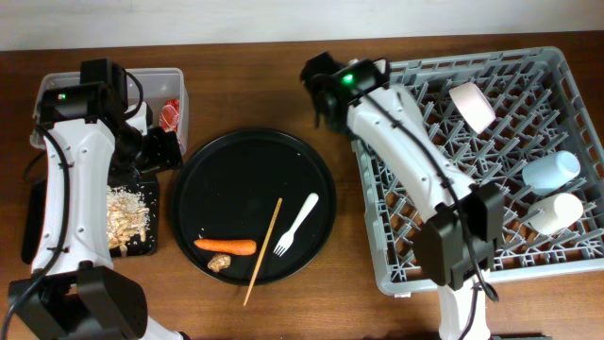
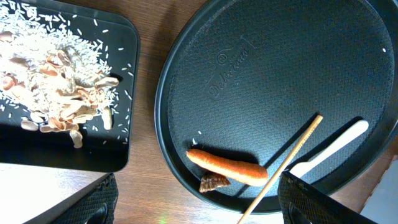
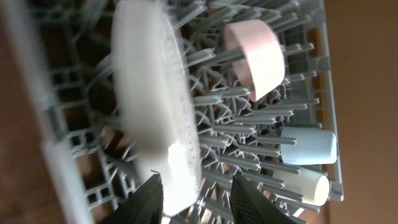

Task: Sort waste into correct bins and load items into the dishwasher rack
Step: 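Place the white bowl upright in the rack's back left area with the right gripper, then reach the right gripper to the plate and grasp the white fork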

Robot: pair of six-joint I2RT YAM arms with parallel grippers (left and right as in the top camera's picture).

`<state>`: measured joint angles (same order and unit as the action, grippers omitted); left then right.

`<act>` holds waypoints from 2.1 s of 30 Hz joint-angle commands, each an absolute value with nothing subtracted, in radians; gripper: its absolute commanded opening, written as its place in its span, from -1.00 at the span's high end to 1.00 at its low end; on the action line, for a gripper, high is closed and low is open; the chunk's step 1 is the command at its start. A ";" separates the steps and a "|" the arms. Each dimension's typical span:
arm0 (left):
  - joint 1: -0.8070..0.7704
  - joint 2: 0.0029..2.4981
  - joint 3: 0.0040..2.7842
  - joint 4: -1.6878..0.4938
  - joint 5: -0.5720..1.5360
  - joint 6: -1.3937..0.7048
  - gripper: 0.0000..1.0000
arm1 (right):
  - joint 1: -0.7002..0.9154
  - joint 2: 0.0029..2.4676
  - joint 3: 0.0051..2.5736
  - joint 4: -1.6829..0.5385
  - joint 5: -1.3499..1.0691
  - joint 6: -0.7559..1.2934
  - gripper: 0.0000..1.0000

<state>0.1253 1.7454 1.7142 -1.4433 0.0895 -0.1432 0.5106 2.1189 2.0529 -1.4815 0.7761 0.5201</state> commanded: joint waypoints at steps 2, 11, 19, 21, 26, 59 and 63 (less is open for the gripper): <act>0.127 1.733 1.721 -1.441 0.093 -0.145 -0.64 | 0.517 2.077 2.063 -1.520 0.752 0.533 0.20; 0.127 1.733 1.721 -1.441 0.093 -0.145 -0.64 | 0.400 1.877 2.063 -1.500 0.406 0.531 -0.47; 0.127 1.733 1.721 -1.433 0.093 -0.145 -0.65 | 0.376 1.860 2.052 -1.537 -0.248 0.324 -0.67; 0.127 1.733 1.721 -1.434 0.093 -0.145 -0.65 | 0.444 1.863 2.034 -1.527 -0.222 0.376 -0.67; 0.127 1.733 1.721 -1.435 0.093 -0.145 -0.65 | 0.578 1.889 1.922 -1.420 -0.169 0.567 -0.68; 0.127 1.733 1.717 -1.433 0.093 -0.145 -0.66 | 0.774 1.922 1.350 -0.805 -0.021 0.899 -0.57; 0.127 1.733 1.717 -1.432 0.093 -0.146 -0.66 | 0.781 1.922 1.461 -0.851 0.004 0.891 -0.64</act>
<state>0.1253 1.7454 1.7142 -1.4322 0.0895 -0.1432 0.7742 1.9255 1.3743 -0.8299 -0.0486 0.8886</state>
